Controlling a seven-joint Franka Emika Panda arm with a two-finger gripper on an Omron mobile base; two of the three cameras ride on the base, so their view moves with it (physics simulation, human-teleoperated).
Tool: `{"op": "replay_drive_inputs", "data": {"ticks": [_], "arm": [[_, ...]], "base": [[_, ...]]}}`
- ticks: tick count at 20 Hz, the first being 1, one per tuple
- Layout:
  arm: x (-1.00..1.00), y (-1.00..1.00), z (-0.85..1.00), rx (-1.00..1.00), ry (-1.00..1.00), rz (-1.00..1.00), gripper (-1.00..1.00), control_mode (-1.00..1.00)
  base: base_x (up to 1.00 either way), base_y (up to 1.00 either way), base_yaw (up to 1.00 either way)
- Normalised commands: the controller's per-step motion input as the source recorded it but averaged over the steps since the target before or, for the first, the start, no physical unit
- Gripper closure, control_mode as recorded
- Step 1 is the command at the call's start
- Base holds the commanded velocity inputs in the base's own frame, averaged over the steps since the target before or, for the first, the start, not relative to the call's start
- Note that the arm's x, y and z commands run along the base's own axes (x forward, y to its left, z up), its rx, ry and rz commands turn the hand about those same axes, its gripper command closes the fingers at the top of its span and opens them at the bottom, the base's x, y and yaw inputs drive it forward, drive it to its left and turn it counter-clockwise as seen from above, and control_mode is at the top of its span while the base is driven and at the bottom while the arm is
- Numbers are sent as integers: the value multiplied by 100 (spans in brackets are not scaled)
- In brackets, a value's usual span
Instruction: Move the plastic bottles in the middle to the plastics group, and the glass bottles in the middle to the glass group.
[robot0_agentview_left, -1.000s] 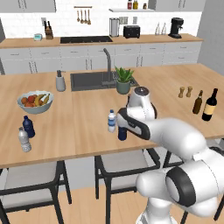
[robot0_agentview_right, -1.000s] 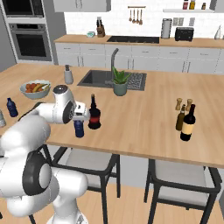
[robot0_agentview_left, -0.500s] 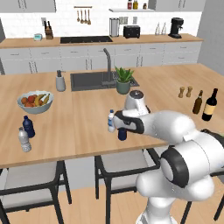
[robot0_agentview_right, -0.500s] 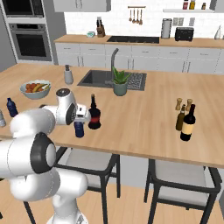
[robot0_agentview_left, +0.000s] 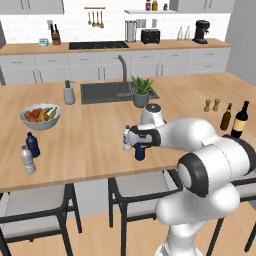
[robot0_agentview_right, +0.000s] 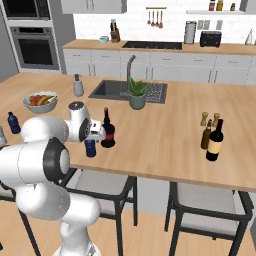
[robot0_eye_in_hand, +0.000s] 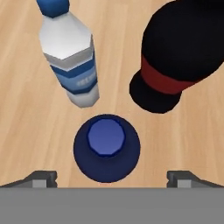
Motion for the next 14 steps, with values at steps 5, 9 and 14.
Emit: {"op": "replay_drive_inputs", "data": {"ticks": [5,9,14], "arm": [[9,0,-23,0,0,0,-100,-100],[1,2,-13,0,0,0,-100,-100],[7,3,-1,0,0,0,-100,-100]], "base": [[0,0,0],[0,0,0],[0,0,0]]}}
